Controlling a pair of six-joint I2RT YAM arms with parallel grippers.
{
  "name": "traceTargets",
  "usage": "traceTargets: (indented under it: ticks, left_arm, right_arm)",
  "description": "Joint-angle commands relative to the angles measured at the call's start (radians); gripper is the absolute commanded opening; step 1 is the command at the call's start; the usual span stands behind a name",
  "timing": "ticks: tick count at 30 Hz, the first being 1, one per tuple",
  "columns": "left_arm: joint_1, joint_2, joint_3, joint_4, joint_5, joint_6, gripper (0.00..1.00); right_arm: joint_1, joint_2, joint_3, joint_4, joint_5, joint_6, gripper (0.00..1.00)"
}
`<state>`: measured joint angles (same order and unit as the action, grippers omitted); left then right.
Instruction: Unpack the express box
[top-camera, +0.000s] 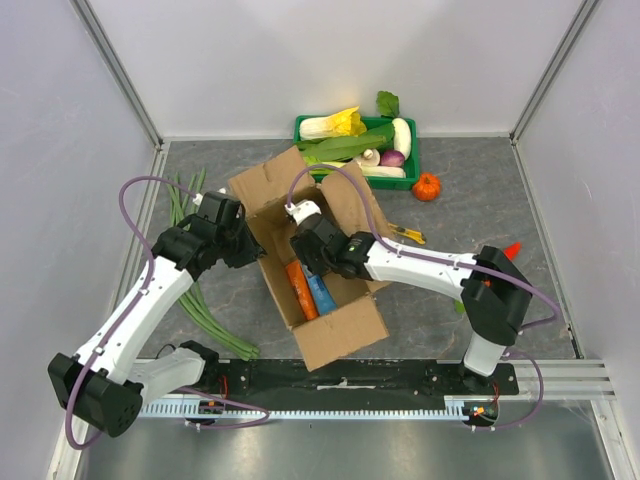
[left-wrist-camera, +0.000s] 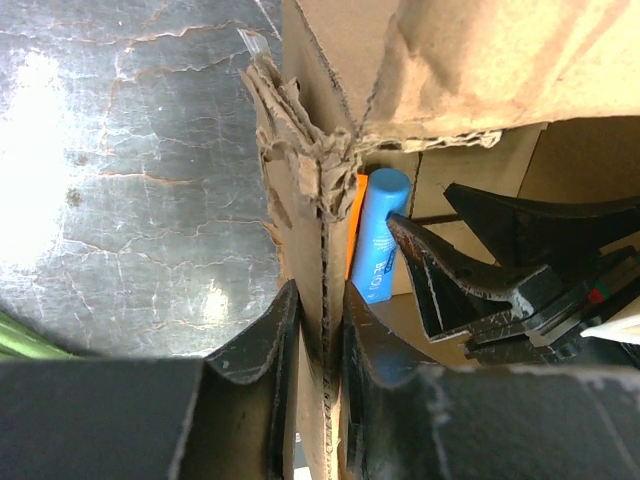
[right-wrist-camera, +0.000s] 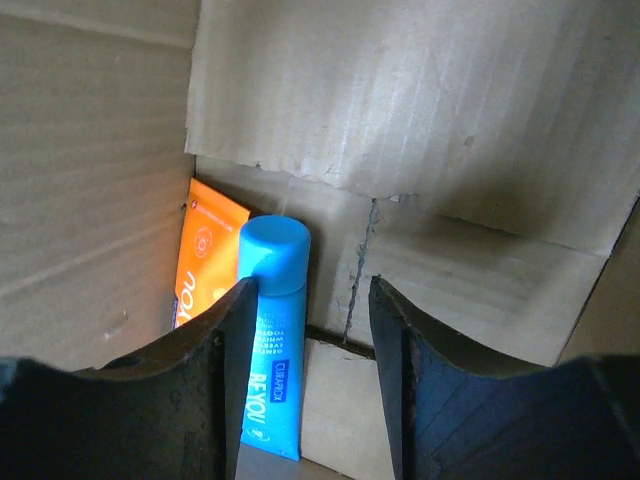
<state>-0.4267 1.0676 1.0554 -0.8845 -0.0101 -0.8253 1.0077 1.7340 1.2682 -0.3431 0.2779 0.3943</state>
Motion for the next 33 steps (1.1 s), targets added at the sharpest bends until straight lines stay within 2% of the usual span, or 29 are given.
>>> traceTargets:
  ticks: [1, 16, 26, 33]
  left_arm:
    - [0.0, 0.0, 0.089, 0.045, -0.021, -0.1, 0.02]
    - [0.0, 0.005, 0.089, 0.051, -0.025, -0.101, 0.02]
    - [0.0, 0.008, 0.087, 0.053, -0.022, -0.107, 0.02]
    - [0.0, 0.011, 0.091, 0.041, -0.04, -0.11, 0.02]
  right_arm:
    - [0.008, 0.042, 0.065, -0.011, 0.049, 0.055, 0.54]
    - [0.009, 0.139, 0.091, -0.014, -0.017, 0.055, 0.52]
    - [0.011, 0.16, 0.068, 0.041, -0.014, 0.029, 0.57]
    - [0.009, 0.102, 0.039, 0.059, 0.029, 0.014, 0.34]
